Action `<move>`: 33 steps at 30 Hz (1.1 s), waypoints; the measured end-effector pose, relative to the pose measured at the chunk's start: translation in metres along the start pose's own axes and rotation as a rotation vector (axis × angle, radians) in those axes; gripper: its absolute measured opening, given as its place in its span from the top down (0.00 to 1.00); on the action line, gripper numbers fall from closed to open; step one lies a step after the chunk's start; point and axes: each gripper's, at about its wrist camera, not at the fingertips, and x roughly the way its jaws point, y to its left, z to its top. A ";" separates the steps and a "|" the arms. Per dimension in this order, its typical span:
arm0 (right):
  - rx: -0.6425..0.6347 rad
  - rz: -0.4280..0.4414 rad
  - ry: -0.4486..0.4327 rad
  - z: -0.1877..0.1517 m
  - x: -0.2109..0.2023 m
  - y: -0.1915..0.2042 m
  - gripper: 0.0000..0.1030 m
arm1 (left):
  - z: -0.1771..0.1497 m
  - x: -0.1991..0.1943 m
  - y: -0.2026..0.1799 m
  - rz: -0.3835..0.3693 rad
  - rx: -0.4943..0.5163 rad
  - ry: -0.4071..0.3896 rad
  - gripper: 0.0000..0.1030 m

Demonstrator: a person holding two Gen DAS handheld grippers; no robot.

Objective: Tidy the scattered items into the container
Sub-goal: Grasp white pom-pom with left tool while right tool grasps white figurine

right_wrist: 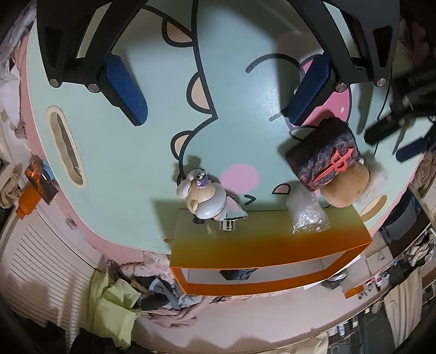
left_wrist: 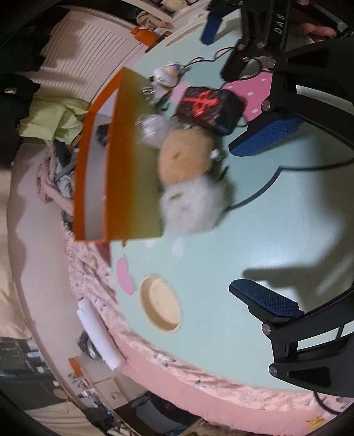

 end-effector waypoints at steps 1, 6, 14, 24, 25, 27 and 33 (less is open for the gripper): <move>0.003 0.000 -0.001 0.000 0.000 0.000 0.00 | 0.005 -0.002 0.004 -0.002 0.000 -0.014 0.12; 0.065 0.046 -0.029 0.000 -0.005 -0.009 0.00 | 0.029 0.004 0.018 -0.016 0.003 -0.032 0.29; 0.208 0.092 -0.070 0.010 -0.012 -0.038 0.09 | 0.042 0.023 0.006 -0.069 0.045 -0.001 0.48; 0.070 0.058 0.014 0.049 0.019 -0.024 0.40 | 0.036 0.024 0.001 -0.089 0.066 -0.002 0.70; 0.060 0.048 0.014 0.050 0.021 -0.023 0.42 | 0.036 0.021 0.002 -0.091 0.066 -0.010 0.70; 0.037 0.043 0.011 0.055 0.025 -0.021 0.53 | 0.035 0.014 0.005 -0.099 0.056 -0.022 0.70; 0.041 0.087 -0.010 0.047 0.015 -0.027 0.58 | 0.036 -0.008 0.016 -0.133 0.018 -0.067 0.70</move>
